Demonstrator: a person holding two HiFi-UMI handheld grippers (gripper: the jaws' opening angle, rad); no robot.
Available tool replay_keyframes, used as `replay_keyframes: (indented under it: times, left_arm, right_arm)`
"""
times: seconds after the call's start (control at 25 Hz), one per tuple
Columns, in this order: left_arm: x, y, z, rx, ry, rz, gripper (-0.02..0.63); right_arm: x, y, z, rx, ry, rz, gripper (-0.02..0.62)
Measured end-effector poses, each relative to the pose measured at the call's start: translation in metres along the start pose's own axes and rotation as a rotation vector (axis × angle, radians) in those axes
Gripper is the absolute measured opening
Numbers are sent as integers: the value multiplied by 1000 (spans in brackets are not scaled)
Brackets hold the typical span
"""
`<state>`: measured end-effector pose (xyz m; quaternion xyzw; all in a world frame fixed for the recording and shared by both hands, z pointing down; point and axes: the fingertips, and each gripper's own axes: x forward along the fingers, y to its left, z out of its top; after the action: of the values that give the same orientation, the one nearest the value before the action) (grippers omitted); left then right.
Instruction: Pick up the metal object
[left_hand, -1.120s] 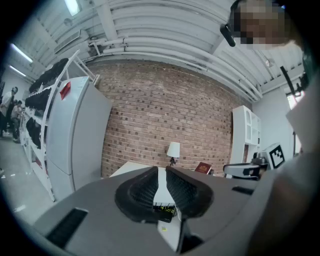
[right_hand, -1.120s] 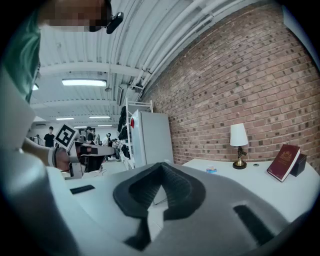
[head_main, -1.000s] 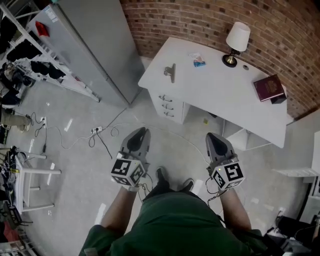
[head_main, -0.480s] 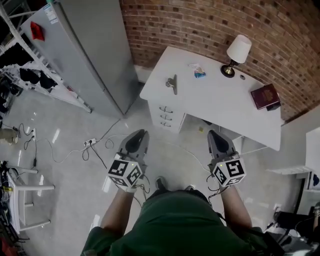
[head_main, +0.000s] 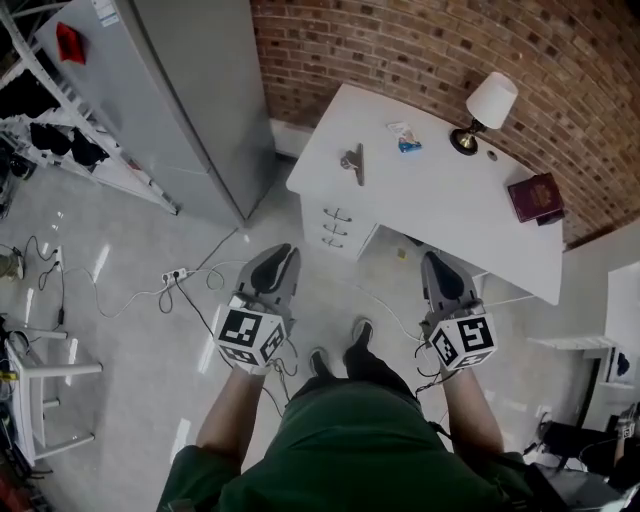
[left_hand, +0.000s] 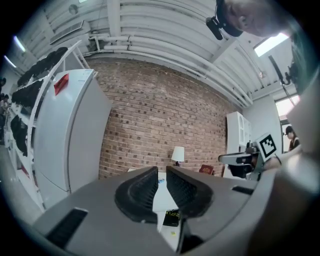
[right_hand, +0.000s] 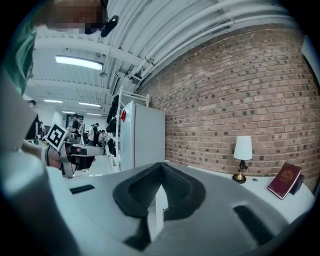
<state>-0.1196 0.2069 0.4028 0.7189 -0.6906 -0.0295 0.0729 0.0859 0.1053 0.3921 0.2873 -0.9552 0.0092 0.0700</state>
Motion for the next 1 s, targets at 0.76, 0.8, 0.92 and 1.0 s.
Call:
replay_keyframes:
  times: [0.76,0.8,0.92,1.0]
  left_arm:
    - [103,38,14,75,49,111,46]
    - [111,40,14,73,53,119,46]
    - [131,46,13,77,68,143,46]
    - [143,49,12,82,73,155,46]
  right_arm:
    - [132,-69,3,77,-48,149,2]
    - [140,-75,4,79,-48,157,2]
    - [159,-90,3,91,-43,184,2]
    - [169,-98,1,100,-38,202,2]
